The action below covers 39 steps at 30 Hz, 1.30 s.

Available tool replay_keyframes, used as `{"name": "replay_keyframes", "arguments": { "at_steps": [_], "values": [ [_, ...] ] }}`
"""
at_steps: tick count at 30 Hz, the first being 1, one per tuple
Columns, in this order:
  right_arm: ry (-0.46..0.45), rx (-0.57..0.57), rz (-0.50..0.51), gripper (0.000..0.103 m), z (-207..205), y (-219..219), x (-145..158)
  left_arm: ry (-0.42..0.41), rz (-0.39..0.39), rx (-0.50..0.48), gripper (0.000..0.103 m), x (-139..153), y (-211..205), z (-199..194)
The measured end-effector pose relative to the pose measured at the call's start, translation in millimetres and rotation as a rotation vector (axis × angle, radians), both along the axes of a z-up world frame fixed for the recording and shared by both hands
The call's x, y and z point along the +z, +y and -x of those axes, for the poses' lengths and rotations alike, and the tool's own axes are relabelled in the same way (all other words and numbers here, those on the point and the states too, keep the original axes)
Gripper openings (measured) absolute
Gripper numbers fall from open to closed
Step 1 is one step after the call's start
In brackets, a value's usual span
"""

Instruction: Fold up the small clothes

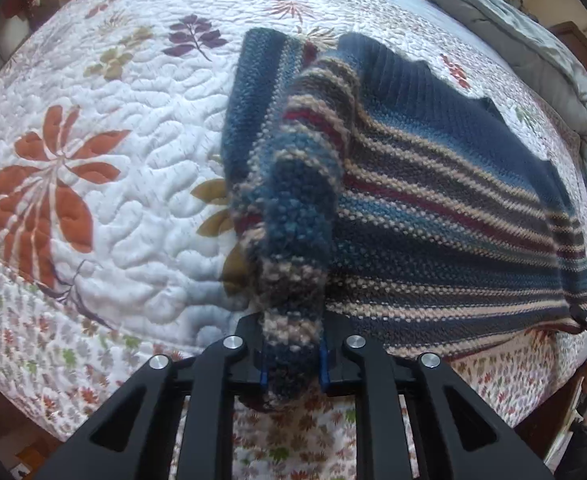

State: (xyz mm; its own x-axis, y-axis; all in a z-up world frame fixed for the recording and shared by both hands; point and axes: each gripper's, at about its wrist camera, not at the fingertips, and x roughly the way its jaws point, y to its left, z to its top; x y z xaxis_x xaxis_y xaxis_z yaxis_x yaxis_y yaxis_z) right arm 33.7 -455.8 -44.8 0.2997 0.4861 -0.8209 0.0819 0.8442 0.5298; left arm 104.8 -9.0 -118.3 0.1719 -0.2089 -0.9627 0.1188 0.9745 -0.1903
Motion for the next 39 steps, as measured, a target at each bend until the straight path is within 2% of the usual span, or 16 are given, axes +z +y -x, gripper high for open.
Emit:
{"name": "replay_keyframes", "arguments": {
  "at_steps": [3, 5, 9, 10, 12, 14, 16, 20, 23, 25, 29, 33, 34, 35, 37, 39],
  "values": [
    [0.021, 0.027, 0.021, 0.016, 23.2, 5.7, 9.9, 0.009, 0.031, -0.027, 0.017, 10.9, 14.8, 10.5],
    [0.037, 0.035, 0.035, 0.017, 32.7, 7.5, 8.0, 0.021, 0.035, -0.049, 0.017, 7.8, 17.2, 15.3],
    [0.11, 0.001, 0.048, 0.023, 33.9, 7.9, -23.8, 0.029, -0.003, -0.056, 0.023, -13.4, 16.0, 10.9],
    [0.125, -0.01, 0.044, 0.024, 32.3, 9.6, -31.9, 0.024, -0.014, -0.055, 0.031, -15.9, 11.0, 8.2],
    [0.119, -0.017, 0.032, 0.028, 31.1, 8.0, -30.9, 0.012, -0.032, -0.063, 0.038, -15.2, 8.3, 7.0],
    [0.092, -0.014, 0.073, 0.043, 30.7, 5.8, -18.4, -0.017, -0.086, -0.09, 0.062, -8.2, 6.5, 7.0],
    [0.048, -0.02, 0.117, 0.048, 29.6, 0.4, 0.8, -0.051, -0.135, -0.095, 0.067, 2.1, 14.2, 7.7],
    [-0.04, -0.019, 0.172, 0.048, 10.3, -6.3, 37.2, -0.1, -0.126, -0.047, 0.068, 29.1, 35.2, -8.1],
    [-0.085, 0.007, 0.19, 0.048, -29.3, -3.8, 50.3, -0.161, -0.16, -0.067, 0.067, 44.4, 17.6, -32.6],
    [-0.104, 0.029, 0.207, 0.048, -64.3, 5.9, 53.0, -0.186, -0.137, -0.095, 0.068, 51.1, -6.9, -55.2],
    [-0.102, 0.076, 0.243, 0.05, -122.4, 18.5, 44.5, -0.218, -0.151, -0.158, 0.068, 50.5, -52.1, -96.5],
    [-0.049, 0.101, 0.273, 0.05, -157.2, 27.7, 19.5, -0.187, -0.159, -0.21, 0.068, 32.3, -77.5, -119.4],
    [-0.036, 0.104, 0.271, 0.048, -162.6, 27.4, 13.8, -0.169, -0.154, -0.223, 0.068, 25.6, -83.6, -125.3],
    [-0.028, 0.109, 0.258, 0.04, -165.7, 26.7, 9.2, -0.157, -0.145, -0.234, 0.068, 21.3, -84.8, -127.6],
    [-0.008, 0.119, 0.233, 0.032, -168.4, 28.4, 2.8, -0.145, -0.132, -0.252, 0.068, 16.4, -82.5, -126.0],
    [-0.023, 0.109, 0.292, 0.034, -169.2, 27.9, 4.9, -0.135, -0.128, -0.257, 0.068, 11.1, -82.7, -127.3]
  ]
}}
